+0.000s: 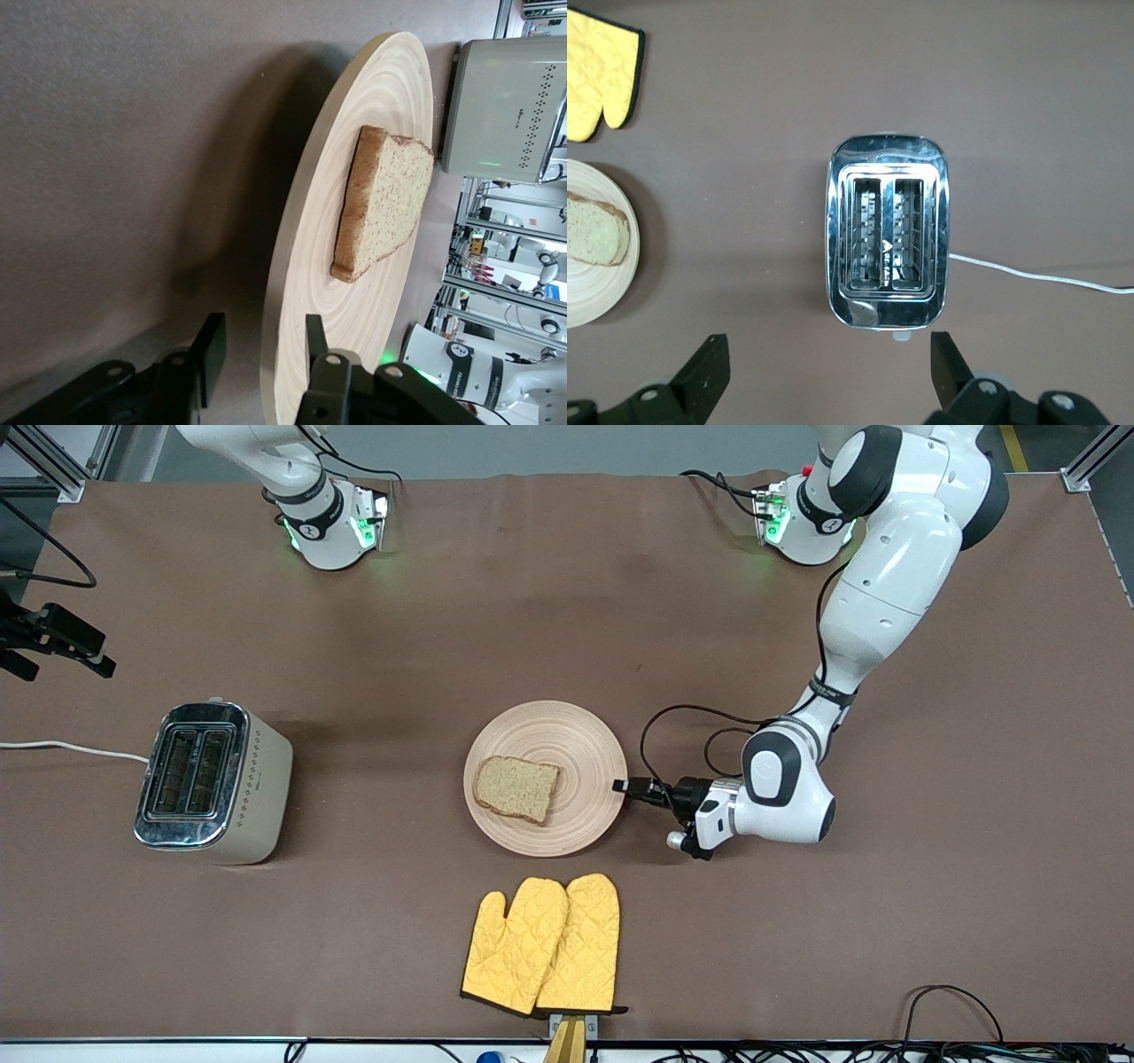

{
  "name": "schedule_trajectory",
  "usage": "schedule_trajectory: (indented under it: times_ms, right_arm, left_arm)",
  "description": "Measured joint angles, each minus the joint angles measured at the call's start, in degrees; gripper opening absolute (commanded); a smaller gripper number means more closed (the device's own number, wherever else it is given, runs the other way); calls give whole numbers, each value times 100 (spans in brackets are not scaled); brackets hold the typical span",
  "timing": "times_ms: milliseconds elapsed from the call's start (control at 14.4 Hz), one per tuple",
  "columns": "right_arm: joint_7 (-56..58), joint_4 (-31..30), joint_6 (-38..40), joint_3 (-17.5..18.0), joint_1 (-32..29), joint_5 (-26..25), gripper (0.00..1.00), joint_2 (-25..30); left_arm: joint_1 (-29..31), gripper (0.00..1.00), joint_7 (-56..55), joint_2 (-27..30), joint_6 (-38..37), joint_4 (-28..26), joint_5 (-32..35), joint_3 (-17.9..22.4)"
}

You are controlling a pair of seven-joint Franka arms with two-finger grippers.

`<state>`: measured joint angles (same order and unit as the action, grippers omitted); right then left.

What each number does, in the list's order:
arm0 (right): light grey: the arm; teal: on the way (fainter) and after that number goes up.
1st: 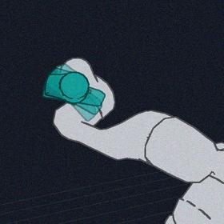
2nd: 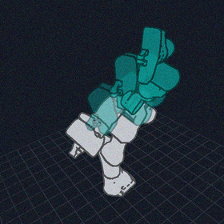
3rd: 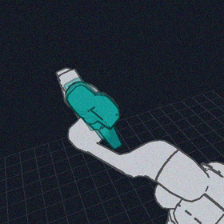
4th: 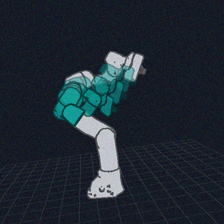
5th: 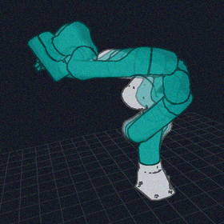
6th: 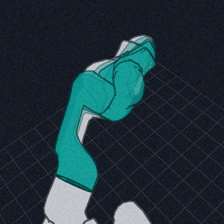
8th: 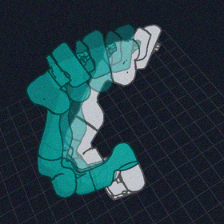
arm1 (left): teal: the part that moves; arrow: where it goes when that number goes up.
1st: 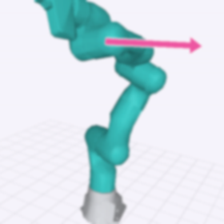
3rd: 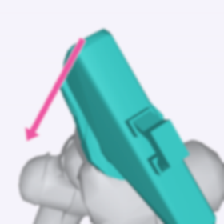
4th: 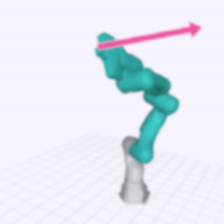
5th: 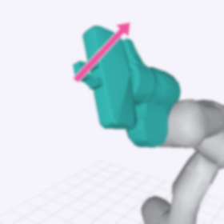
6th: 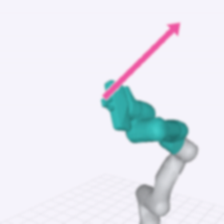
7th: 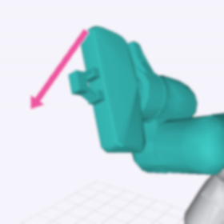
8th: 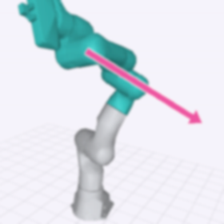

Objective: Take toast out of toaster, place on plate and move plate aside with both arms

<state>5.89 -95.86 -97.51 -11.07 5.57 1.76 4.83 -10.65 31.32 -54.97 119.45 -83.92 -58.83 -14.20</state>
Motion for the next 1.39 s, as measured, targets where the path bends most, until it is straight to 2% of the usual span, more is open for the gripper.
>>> schedule_trajectory:
  times_ms: [69, 139, 208, 277, 693, 1386]
  right_arm:
    - [0, 53, 10, 277, -311, 0, 100, 0]
    - [1, 85, 22, 478, -542, 0, 100, 0]
    - [2, 96, 29, 592, -661, 0, 100, 0]
    - [2, 97, 29, 638, -696, 0, 100, 0]
    - [1, 112, 30, 703, -701, 0, 100, 0]
    - [-24, 113, 239, 773, -713, -1, 100, -1]
  left_arm:
    - [-17, 6, 12, -16, 0, 0, -53, 0]
    - [-30, 4, 15, -20, 1, 1, -77, 0]
    - [-34, 0, 18, -20, 3, 1, -83, 0]
    - [-24, 0, 97, -13, -34, 12, -129, -14]
    - [40, 0, 104, 2, -5, 70, -128, 4]
    - [650, 0, -199, 383, -313, 114, -114, 50]
